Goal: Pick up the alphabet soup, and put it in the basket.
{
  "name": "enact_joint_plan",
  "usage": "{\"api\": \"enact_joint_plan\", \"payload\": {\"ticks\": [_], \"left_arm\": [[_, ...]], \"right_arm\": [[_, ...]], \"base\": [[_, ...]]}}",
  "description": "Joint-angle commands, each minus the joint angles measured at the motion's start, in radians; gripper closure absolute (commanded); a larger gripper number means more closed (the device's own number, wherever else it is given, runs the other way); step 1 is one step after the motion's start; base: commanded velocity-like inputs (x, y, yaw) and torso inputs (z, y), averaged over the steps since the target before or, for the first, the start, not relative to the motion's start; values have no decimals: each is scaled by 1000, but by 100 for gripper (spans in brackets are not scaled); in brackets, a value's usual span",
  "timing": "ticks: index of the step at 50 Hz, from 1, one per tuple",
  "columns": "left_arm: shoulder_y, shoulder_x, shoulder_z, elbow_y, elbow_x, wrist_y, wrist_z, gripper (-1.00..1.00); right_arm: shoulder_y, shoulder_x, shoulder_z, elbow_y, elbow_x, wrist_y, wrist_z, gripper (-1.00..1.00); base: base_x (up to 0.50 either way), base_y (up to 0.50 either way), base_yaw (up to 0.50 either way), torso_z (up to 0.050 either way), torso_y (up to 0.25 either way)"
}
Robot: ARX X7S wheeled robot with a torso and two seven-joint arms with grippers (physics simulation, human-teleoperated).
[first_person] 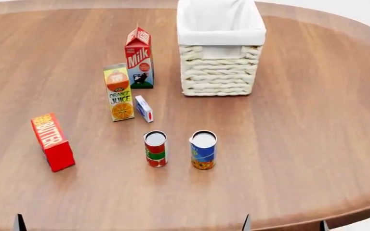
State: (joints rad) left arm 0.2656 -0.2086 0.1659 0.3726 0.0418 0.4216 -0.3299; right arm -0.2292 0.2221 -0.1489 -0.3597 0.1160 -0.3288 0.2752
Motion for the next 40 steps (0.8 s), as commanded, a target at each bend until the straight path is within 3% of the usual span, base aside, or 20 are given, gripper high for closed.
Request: {"api": "enact_joint_plan", "payload": {"ticks": [1,21,40], "left_arm": [[4,-5,5,8,3,-1,-11,-100],[-3,-15,9,5,0,2,-27,-100],[5,-25,15,9,0,14,-42,-100]], "right_arm": [[2,7,-13,4,5,4,-1,-100],[10,13,-26,15,9,-6,6,-100],[-11,14,-37,18,-36,-111,18,-100]], "base": [[0,-78,0,0,0],[-38,-341,0,0,0],[0,-1,0,0,0]]}}
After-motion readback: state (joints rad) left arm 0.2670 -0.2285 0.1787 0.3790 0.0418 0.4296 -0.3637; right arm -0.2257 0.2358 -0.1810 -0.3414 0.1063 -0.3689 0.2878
